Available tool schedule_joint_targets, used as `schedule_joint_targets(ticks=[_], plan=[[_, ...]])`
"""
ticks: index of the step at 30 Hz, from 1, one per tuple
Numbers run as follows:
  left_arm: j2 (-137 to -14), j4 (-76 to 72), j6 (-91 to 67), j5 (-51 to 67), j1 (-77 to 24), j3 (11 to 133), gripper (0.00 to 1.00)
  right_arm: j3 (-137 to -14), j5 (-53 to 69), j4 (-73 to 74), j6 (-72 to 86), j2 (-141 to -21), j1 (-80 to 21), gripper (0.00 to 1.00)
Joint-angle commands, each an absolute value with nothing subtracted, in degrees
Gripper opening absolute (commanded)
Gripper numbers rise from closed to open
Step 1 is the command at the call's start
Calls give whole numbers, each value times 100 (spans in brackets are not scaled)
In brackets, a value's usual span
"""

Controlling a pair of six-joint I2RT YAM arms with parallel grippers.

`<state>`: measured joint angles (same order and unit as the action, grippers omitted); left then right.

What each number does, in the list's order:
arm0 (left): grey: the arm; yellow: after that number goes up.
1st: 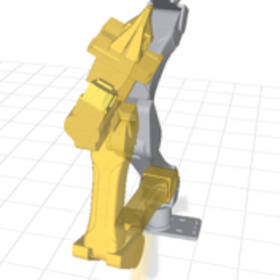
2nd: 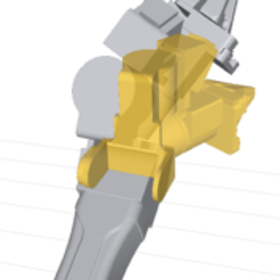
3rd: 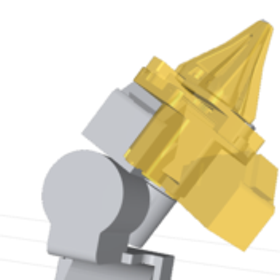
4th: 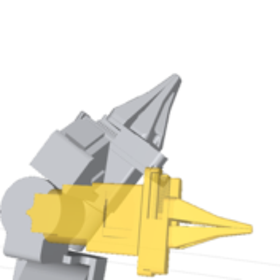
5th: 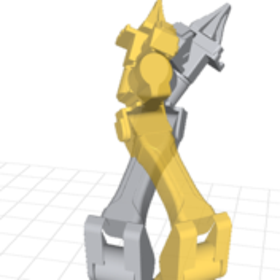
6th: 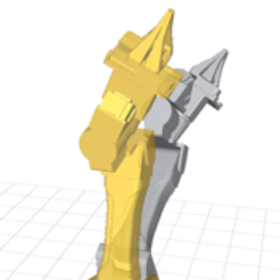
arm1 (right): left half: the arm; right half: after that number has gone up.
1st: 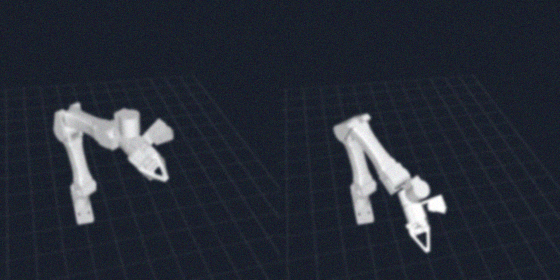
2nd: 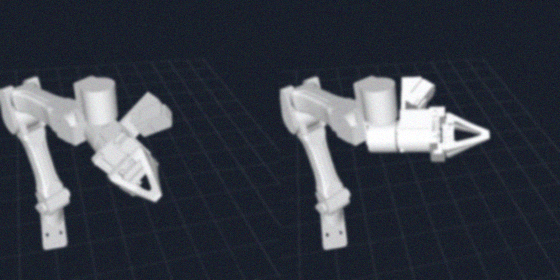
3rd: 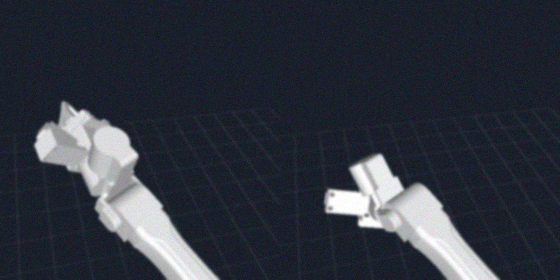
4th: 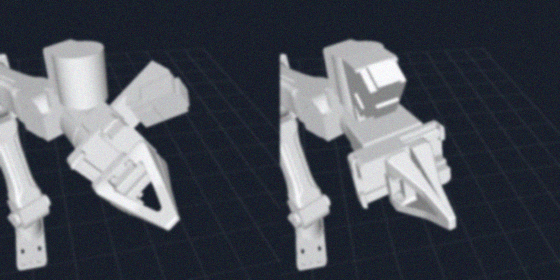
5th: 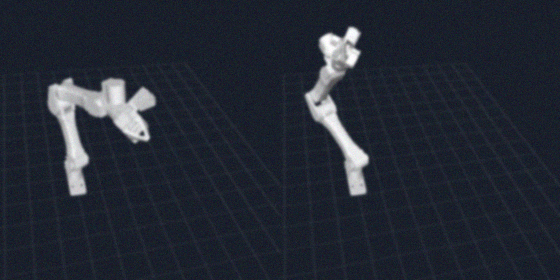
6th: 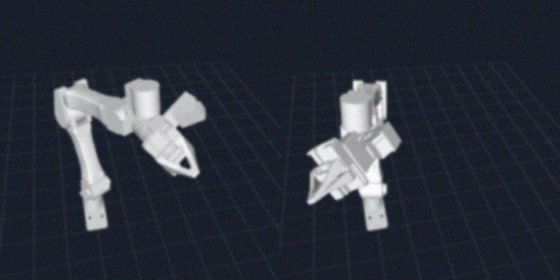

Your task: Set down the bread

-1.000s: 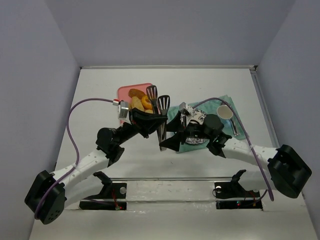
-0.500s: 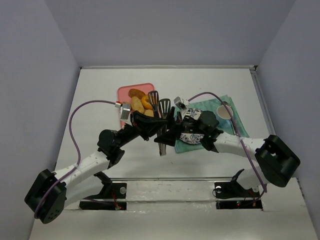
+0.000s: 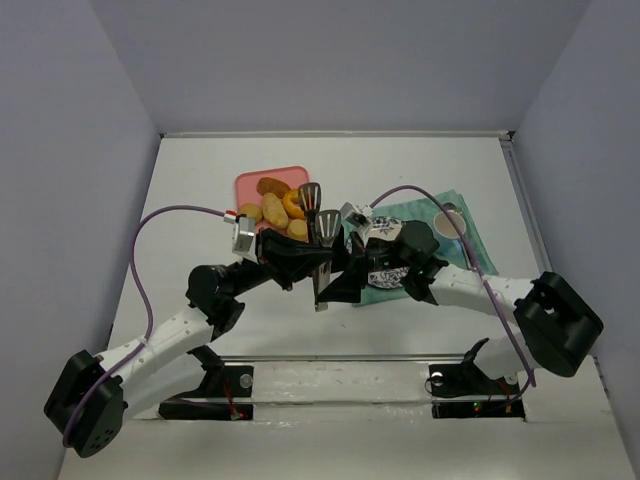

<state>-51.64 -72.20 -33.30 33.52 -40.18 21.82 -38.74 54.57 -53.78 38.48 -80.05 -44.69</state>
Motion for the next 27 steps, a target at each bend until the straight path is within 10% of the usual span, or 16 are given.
schedule_joint_targets(ticks=[1, 27], plan=[[-5106, -9721, -3032, 3437, -4061, 2268, 6, -3850, 5819, -6117, 4157, -8077, -4509, 90], [-4878, -10380, -2646, 2734, -4061, 1714, 6, -3876, 5766, -7418, 5036, -8719, -4562, 48]])
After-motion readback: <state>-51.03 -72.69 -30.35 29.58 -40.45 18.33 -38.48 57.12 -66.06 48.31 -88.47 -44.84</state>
